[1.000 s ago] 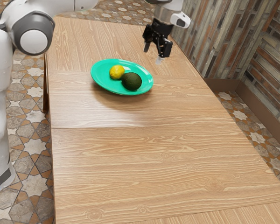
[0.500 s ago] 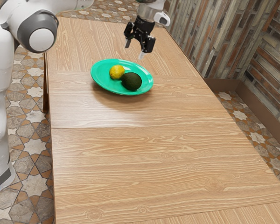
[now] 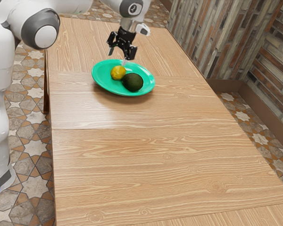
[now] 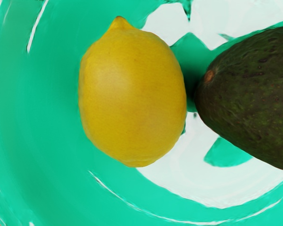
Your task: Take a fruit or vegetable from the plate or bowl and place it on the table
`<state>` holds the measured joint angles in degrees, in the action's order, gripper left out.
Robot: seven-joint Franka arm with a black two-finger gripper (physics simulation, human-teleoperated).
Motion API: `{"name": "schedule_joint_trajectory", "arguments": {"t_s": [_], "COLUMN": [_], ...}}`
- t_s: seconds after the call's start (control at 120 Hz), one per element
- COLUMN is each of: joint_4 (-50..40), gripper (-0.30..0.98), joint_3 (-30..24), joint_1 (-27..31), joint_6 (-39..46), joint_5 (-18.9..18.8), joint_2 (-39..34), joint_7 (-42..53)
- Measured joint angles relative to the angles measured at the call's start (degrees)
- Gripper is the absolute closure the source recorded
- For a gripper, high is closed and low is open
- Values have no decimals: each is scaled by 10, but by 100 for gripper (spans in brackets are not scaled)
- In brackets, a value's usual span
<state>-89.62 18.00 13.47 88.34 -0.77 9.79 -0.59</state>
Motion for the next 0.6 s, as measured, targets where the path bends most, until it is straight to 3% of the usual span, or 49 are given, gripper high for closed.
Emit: {"name": "schedule_joint_trajectory", "arguments": {"t_s": [0.6], "joint_4": [-33], "gripper": [0], "joint_3": [15], "joint_1": [22], "joint_6": [101], "joint_5": [26], "joint_2": [35], "joint_7": [49]}}
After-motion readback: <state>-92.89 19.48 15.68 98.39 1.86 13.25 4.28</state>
